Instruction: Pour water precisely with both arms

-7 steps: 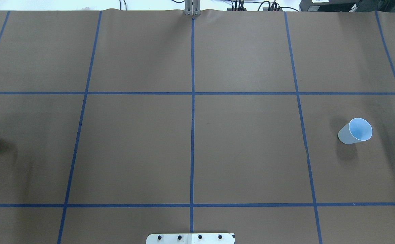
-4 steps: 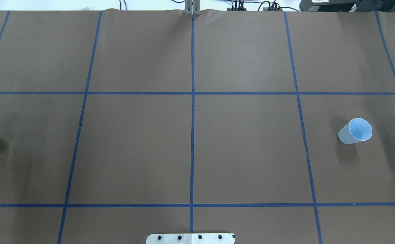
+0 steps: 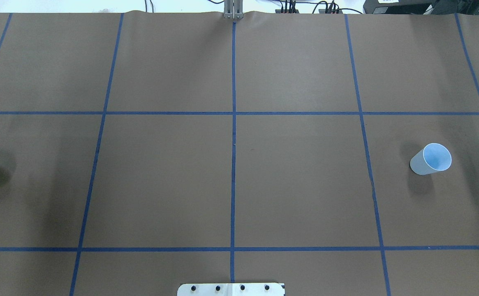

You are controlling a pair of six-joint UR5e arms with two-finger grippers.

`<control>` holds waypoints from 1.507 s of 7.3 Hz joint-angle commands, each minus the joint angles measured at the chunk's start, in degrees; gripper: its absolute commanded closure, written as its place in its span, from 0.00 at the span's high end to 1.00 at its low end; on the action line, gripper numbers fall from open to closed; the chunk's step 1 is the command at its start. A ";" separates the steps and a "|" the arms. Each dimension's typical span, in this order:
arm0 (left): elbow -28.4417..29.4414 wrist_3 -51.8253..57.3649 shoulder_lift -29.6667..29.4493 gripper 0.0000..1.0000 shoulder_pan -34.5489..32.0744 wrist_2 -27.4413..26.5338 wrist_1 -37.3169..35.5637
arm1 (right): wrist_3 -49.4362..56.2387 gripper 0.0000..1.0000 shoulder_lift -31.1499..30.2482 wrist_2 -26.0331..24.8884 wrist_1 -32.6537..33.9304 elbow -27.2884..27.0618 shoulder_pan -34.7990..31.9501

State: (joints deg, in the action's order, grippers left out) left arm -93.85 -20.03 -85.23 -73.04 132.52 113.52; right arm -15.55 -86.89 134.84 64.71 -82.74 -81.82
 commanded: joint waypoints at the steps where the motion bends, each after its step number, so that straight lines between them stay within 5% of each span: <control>1: -3.62 14.17 -8.32 1.00 -8.64 -1.56 -21.59 | 0.17 0.99 -0.38 0.07 0.34 -0.23 0.00; 3: -2.40 26.83 -11.62 1.00 -17.52 -1.56 -32.10 | -0.18 0.99 -0.73 -0.54 0.16 -1.80 -0.09; 5: -1.87 34.59 -9.96 1.00 -22.39 -1.22 -33.27 | -0.27 0.99 -0.30 0.24 3.47 -3.39 -3.05; 8: -1.51 31.65 -4.59 1.00 -21.97 -1.04 -32.05 | 5.84 0.99 -3.17 0.59 23.68 -16.20 -5.97; 11: -1.69 31.55 -4.68 1.00 -21.79 -1.39 -32.13 | 7.29 0.99 -3.90 0.77 24.59 -15.18 -6.07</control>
State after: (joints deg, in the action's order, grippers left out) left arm -95.32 11.61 -89.92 -94.91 131.28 81.40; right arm -8.69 -90.57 135.59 88.75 -98.51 -87.82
